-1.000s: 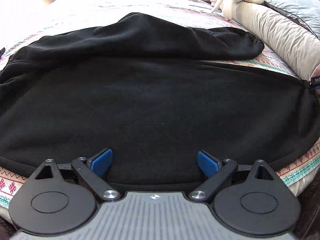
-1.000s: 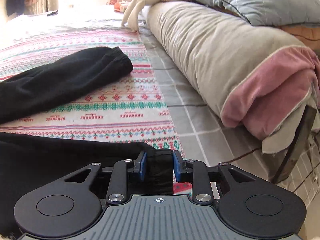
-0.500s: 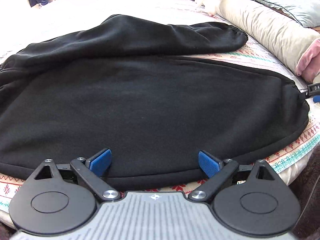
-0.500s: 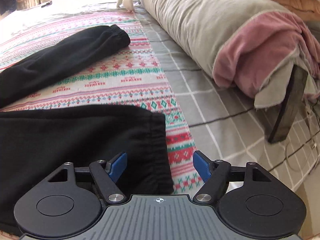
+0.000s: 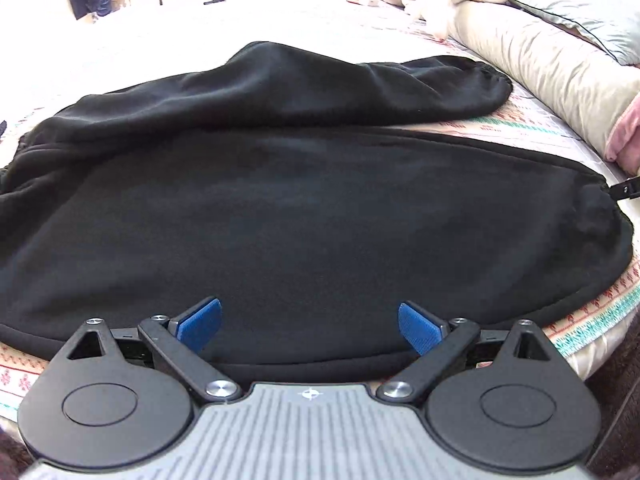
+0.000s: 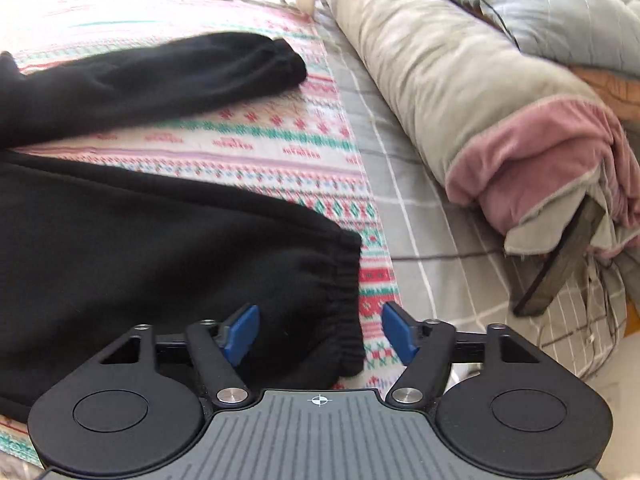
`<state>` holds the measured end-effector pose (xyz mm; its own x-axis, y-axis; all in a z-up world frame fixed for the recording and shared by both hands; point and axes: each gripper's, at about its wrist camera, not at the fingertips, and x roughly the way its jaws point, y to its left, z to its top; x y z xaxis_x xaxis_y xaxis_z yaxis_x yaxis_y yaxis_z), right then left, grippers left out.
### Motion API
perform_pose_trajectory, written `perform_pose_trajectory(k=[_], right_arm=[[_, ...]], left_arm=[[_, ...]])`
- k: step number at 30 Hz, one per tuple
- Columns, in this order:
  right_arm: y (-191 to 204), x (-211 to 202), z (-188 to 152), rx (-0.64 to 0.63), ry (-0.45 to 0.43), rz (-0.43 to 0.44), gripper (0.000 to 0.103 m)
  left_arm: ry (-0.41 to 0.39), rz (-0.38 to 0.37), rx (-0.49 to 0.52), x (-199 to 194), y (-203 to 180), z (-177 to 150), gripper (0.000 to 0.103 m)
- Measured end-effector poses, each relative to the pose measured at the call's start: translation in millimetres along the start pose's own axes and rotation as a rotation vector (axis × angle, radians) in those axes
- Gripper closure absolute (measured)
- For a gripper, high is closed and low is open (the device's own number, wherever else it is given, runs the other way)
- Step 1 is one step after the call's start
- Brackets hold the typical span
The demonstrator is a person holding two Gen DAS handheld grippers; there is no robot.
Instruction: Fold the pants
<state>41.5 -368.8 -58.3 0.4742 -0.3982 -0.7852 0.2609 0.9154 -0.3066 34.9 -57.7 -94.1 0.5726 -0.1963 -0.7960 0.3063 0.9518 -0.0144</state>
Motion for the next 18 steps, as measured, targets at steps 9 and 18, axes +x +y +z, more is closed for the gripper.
perform_pose_trajectory(k=[9,18], right_arm=[[66,-26,53,-0.091,-0.119,0.192,0.023],[130,-34,96,-0.146,-0.173,0.334,0.011]], left_arm=[[-0.055,0.123,-0.107,-4,50,31,0.0],[-0.101,0.251,-0.141,-1,108,62,0.0]])
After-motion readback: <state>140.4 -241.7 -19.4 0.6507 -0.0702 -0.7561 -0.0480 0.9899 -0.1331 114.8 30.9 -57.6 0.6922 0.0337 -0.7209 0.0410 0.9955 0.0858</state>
